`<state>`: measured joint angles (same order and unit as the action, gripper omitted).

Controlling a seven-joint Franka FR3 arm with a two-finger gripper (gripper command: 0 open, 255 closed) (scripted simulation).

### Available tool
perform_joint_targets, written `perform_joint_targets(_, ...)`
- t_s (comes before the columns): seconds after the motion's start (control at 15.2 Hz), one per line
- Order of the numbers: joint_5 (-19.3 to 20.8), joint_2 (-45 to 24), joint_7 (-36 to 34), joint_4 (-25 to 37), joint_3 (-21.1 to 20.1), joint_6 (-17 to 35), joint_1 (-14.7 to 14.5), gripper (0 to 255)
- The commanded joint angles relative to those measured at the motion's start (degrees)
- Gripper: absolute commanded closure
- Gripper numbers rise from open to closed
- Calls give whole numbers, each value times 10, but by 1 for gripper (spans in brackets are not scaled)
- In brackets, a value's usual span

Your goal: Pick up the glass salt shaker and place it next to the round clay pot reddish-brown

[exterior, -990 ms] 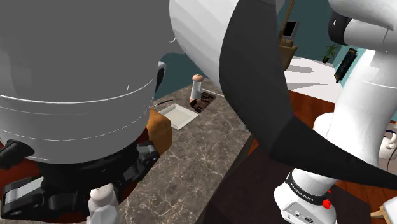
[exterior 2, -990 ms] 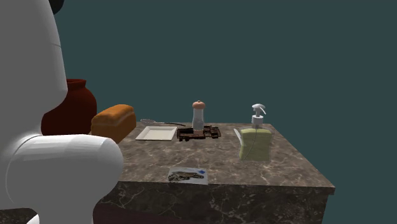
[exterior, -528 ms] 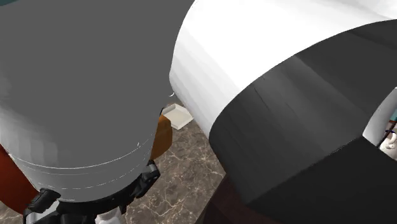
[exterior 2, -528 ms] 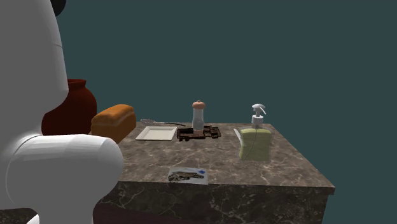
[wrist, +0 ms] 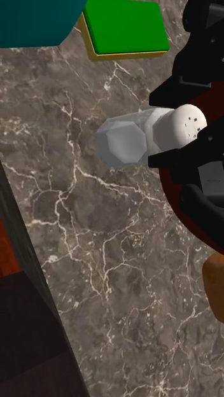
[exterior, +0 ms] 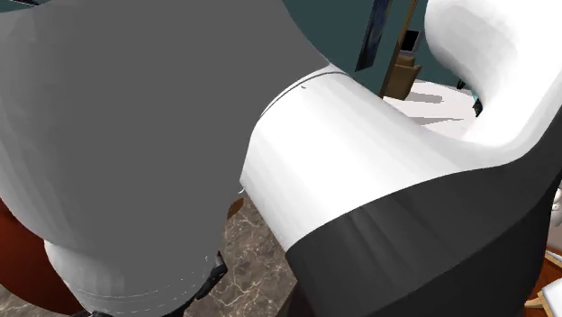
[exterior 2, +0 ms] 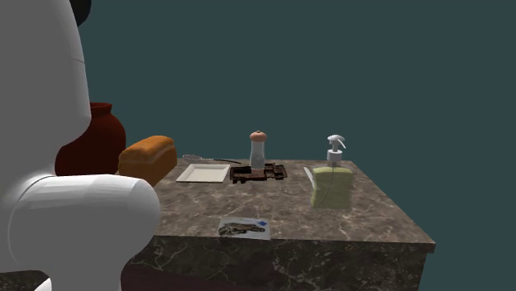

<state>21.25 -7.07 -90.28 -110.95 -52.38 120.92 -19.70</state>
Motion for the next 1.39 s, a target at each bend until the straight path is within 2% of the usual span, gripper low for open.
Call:
perform_joint_targets(0.0,9,-6,-9,-11,1,13,-2,255)
perform_joint_targets(0.92,96,-72,-81,-59,29,89,-28,255)
perform_joint_targets(1.32,96,-72,-81,-59,29,89,-28,255)
